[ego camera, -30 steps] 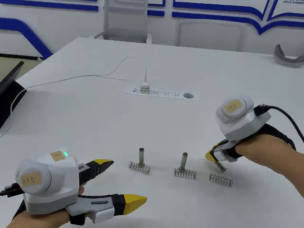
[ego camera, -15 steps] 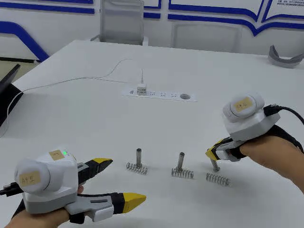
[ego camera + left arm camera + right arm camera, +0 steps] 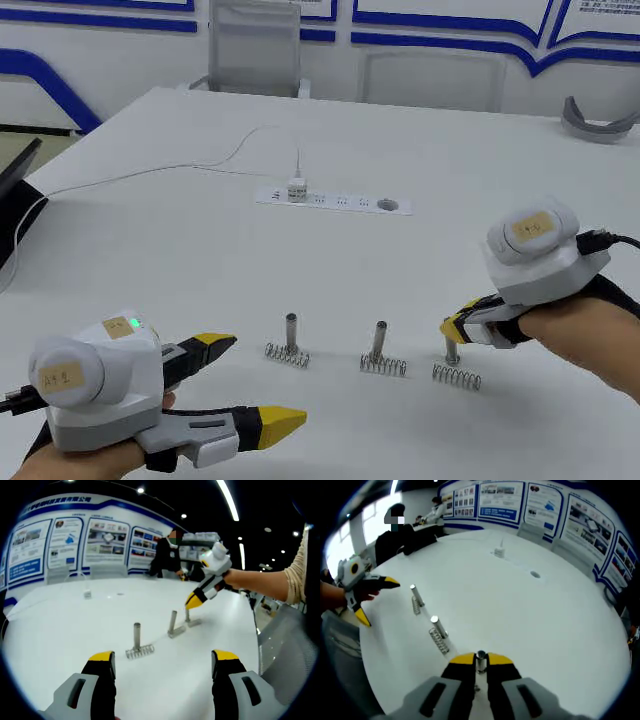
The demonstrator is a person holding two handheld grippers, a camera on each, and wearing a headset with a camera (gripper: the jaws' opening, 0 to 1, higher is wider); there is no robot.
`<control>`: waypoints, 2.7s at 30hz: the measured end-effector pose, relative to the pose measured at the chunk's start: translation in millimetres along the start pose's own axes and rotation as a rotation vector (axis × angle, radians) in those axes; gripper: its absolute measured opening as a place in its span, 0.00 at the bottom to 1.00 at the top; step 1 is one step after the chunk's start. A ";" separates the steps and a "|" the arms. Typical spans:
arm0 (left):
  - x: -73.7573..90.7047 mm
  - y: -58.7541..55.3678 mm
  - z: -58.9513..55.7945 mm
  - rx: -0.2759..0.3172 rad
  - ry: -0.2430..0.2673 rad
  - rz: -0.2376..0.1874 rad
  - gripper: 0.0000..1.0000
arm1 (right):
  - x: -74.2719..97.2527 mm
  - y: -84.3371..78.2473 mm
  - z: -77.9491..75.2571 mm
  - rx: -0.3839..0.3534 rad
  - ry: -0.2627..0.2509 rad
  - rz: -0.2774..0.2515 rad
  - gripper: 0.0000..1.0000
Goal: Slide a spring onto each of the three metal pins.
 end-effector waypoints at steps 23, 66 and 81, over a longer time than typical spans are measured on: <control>0.5 2.4 -3.8 -0.013 -0.003 0.006 0.80 | 8.0 -10.1 -2.5 -0.028 0.016 -0.017 0.09; -4.5 5.6 -6.4 -0.030 -0.016 0.002 0.80 | 22.9 -35.6 0.3 0.140 0.101 0.016 0.16; -3.4 5.4 -7.1 -0.031 -0.013 0.010 0.80 | -3.3 -37.7 1.2 0.329 0.191 0.144 0.17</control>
Point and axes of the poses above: the centre of the closed fingertips' face, and the gripper's own axes: x roughly backward along the fingers, z roughly to its left, y roughly out of its top, the point moved 9 cm from there along x, roughly backward along the fingers, and after that the axes turned 4 degrees about -x, right-handed, at the moved point
